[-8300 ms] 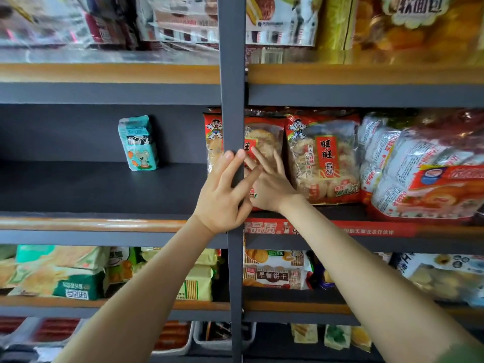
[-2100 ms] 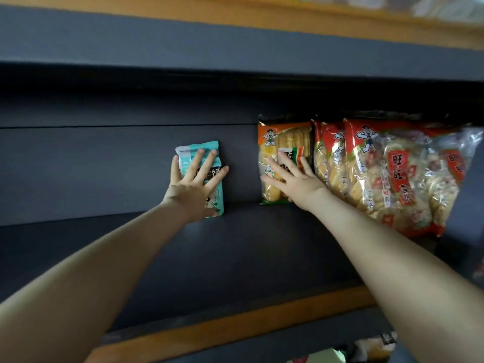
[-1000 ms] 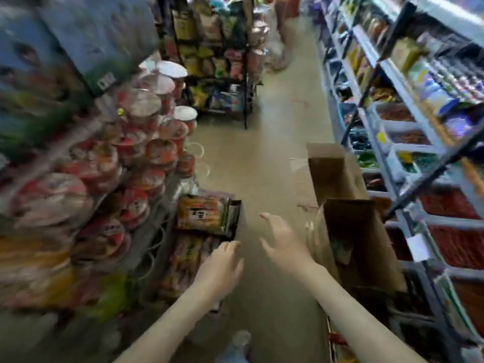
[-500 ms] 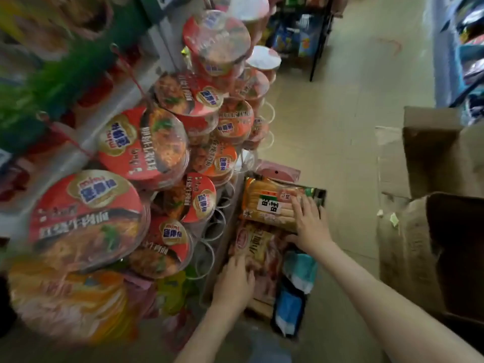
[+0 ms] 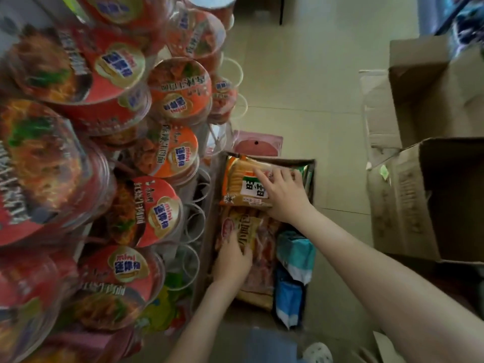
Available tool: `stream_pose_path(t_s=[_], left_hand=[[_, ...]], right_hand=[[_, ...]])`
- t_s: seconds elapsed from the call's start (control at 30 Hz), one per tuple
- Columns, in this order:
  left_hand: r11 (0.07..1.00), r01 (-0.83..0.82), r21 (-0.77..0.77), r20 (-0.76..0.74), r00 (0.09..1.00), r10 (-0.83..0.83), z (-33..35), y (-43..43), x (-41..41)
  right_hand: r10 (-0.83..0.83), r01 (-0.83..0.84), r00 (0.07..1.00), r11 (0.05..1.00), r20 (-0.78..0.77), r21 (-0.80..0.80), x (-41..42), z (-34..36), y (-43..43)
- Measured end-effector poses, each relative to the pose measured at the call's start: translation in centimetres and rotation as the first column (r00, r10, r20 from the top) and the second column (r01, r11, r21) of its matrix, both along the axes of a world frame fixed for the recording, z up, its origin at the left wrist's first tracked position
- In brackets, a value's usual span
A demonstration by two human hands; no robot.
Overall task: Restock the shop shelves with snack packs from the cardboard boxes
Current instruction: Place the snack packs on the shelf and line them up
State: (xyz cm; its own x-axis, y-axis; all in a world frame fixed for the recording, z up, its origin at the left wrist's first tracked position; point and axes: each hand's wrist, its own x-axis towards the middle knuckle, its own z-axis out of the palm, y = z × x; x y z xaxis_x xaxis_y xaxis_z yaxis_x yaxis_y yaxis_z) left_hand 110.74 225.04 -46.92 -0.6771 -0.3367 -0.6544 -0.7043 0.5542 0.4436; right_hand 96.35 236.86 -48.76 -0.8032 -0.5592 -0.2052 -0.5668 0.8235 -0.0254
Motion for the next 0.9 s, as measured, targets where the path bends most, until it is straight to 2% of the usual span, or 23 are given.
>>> stream_pose_path(t_s=[0.13, 0.2, 0.23, 0.3, 0.43, 0.5, 0.57, 0.7, 0.8, 0.9], left_hand=[[0.985, -0.096, 0.14, -0.113, 0.987, 0.113, 3.2, 2.5, -2.4], [0.937, -0.155, 0.314, -0.149, 0.966, 0.21, 5.2, 4.6, -3.5], [0.884, -0.168, 0.436, -0.155, 0.954, 0.258, 6.2, 5.8, -4.0], [0.779, -0.12, 0.615, -0.189, 0.937, 0.293, 8.4, 8.8, -4.6], [0.63, 0.062, 0.774, -0.258, 0.939, 0.226, 13.0, 16.7, -4.7], [0.59, 0.139, 0.796, -0.279, 0.948, 0.154, 15.2, 21.6, -3.6], [0.599, 0.205, 0.774, -0.313, 0.946, 0.081, 17.1, 26.2, -1.8], [0.538, 0.379, 0.753, -0.388, 0.916, -0.102, 21.5, 35.1, 1.9], [0.405, 0.547, 0.733, -0.479, 0.837, -0.264, 25.0, 41.8, 5.0], [0.228, 0.671, 0.706, -0.58, 0.732, -0.358, 28.8, 48.5, 7.8]], right_hand=[[-0.185, 0.199, 0.977, 0.97, 0.104, -0.143, 1.1, 3.7, 3.0], [-0.299, 0.329, 0.942, 0.913, 0.151, -0.241, 2.4, 6.4, 5.5], [-0.341, 0.376, 0.925, 0.884, 0.167, -0.278, 3.3, 7.7, 7.0], [-0.41, 0.442, 0.897, 0.835, 0.165, -0.328, 5.2, 10.3, 10.4], [-0.599, 0.603, 0.784, 0.672, 0.164, -0.429, 9.8, 15.0, 18.4], [-0.701, 0.665, 0.704, 0.593, 0.116, -0.454, 12.7, 17.0, 22.6], [-0.781, 0.705, 0.622, 0.529, 0.055, -0.472, 15.9, 18.9, 26.8], [-0.851, 0.745, 0.525, 0.463, -0.006, -0.48, 22.3, 22.9, 35.2], [-0.878, 0.73, 0.478, 0.405, -0.012, -0.55, 27.2, 27.0, 41.8], [-0.904, 0.699, 0.427, 0.328, 0.003, -0.636, 32.0, 31.2, 48.2]])
